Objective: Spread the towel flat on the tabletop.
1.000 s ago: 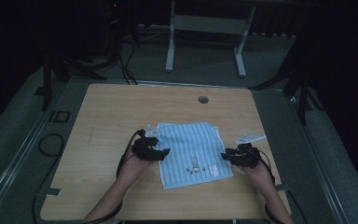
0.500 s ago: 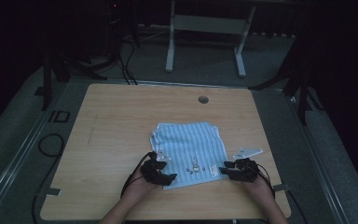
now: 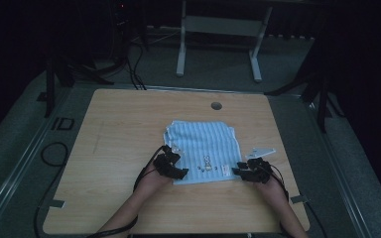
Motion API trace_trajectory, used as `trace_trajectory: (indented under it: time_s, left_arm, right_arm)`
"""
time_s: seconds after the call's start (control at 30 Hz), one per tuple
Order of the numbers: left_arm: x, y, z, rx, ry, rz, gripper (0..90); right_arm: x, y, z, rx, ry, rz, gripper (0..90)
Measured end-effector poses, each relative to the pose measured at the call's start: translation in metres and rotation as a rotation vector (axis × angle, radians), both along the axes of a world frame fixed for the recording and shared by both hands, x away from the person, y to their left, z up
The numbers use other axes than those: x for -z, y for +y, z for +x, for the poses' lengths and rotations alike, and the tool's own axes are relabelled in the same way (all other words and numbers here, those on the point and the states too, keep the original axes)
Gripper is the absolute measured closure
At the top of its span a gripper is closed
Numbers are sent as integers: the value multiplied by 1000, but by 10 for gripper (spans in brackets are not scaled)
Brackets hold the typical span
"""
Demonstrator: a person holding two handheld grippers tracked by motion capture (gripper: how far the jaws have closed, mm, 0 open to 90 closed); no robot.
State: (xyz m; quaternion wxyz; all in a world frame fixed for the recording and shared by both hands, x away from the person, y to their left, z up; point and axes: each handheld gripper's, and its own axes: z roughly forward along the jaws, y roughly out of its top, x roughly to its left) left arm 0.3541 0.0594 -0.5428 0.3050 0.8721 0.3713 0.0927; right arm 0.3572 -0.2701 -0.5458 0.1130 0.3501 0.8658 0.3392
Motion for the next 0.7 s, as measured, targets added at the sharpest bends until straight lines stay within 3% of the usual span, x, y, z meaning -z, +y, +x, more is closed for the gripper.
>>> trace_trajectory:
  time_s: [0.1, 0.2, 0.3, 0.47, 0.53, 0.57, 0.63, 0.67, 0.7]
  left_arm:
    - [0, -2, 17, -8, -7, 15, 376]
    - [0, -3, 25, -13, -8, 19, 376]
    - [0, -3, 38, -42, -13, 25, 376]
    - [-1, -4, 44, -72, -4, 26, 375]
    - [-5, -2, 42, -60, -2, 0, 374]
    - [-13, 2, 33, -37, -21, -42, 374]
    - [-13, 2, 33, -37, -21, -42, 372]
    - [-21, 7, 17, 9, -30, -81, 352]
    - [-21, 8, 12, 23, -31, -89, 351]
  right_arm:
    - [0, 0, 10, 18, 6, 2, 617]
    - [0, 2, 17, 24, 7, 1, 617]
    - [-2, 7, 29, 32, 8, -23, 613]
    - [-3, 10, 38, 44, 23, -31, 608]
    - [-5, 11, 40, 42, 43, -31, 593]
    - [-11, 9, 36, 30, 22, -15, 580]
    - [-13, 7, 34, 19, 18, 3, 580]
    - [-19, 3, 27, -5, 10, 25, 543]
    - [-21, 1, 23, -13, 6, 20, 533]
